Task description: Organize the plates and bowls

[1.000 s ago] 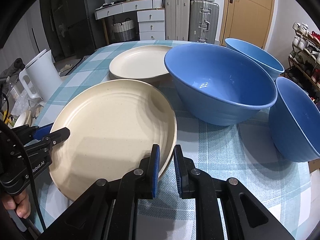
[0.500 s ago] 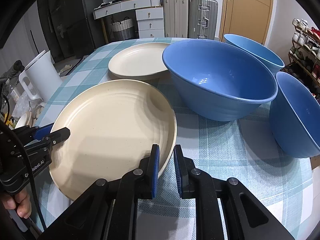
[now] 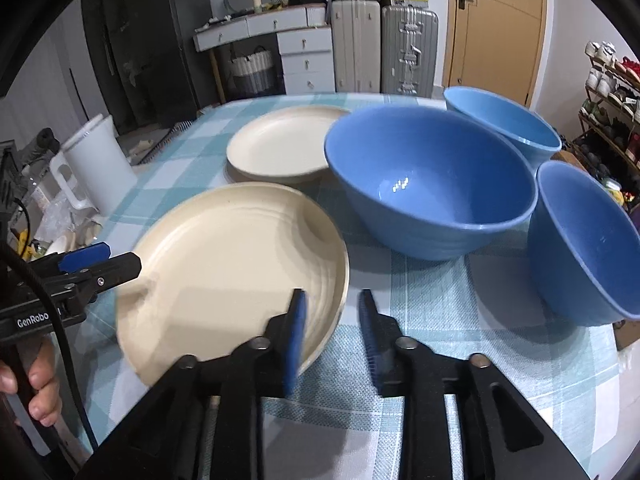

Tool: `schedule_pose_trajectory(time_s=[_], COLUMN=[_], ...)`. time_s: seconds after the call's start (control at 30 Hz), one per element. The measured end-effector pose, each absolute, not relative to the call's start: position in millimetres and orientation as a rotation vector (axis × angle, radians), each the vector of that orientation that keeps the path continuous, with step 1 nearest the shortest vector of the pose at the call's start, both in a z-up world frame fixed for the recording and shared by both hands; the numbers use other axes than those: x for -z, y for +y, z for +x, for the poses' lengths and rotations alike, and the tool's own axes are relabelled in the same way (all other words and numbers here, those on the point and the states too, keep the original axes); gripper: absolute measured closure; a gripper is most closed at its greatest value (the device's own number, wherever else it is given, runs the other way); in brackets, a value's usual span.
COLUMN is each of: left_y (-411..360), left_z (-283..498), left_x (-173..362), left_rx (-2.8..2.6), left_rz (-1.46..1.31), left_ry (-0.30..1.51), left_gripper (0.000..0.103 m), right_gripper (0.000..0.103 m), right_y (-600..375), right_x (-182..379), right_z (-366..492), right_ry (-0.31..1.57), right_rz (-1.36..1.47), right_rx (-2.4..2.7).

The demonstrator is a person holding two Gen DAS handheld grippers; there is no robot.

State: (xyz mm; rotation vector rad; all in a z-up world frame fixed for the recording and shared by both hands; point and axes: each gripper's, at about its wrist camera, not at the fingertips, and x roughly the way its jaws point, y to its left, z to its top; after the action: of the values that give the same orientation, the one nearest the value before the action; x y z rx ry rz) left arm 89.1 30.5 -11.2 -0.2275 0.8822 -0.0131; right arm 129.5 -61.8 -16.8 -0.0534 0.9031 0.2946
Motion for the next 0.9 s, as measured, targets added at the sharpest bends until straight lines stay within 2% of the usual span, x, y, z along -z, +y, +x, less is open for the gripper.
schedule_pose_trajectory(time_s=[0.03, 0.1, 0.2, 0.3, 0.57, 0.9], left_y=[31.2, 32.4, 34.0, 33.8, 22.3, 10.4], left_z=[87.1, 83.3, 76.2, 70.2, 66.7, 80.2], left_x=[6.7, -2.1, -16.8, -31.5, -59.0, -99.2], left_rx=[0.014, 0.011, 0.005, -0.005, -0.005, -0.043], left_rz=[-0.228, -0.233, -0.249, -0.261, -0.258, -0.203], left_ry=[0.872, 0.853, 0.817, 0.79, 0.766, 0.716], left_gripper=[0.02, 0.015, 0.0, 0.001, 0.001, 0.001], right_gripper=[0.044, 0.025, 0.017, 0.007, 0.001, 0.001], right_y=[-64.4, -68.6, -73.4, -80.7, -103.5, -122.7], right_x=[10.8, 0.4, -14.5, -28.5, -70.6, -128.0], right_z=[127.0, 122.4, 118.5, 117.0, 120.0, 138.5], right_ry=[0.884, 0.848, 0.806, 0.773, 0.704, 0.642], right_rz=[-0.039, -0.017, -0.011, -0.001, 0.013, 0.031], right_rx=[-0.315, -0.349, -0.372, -0.383, -0.414, -0.488])
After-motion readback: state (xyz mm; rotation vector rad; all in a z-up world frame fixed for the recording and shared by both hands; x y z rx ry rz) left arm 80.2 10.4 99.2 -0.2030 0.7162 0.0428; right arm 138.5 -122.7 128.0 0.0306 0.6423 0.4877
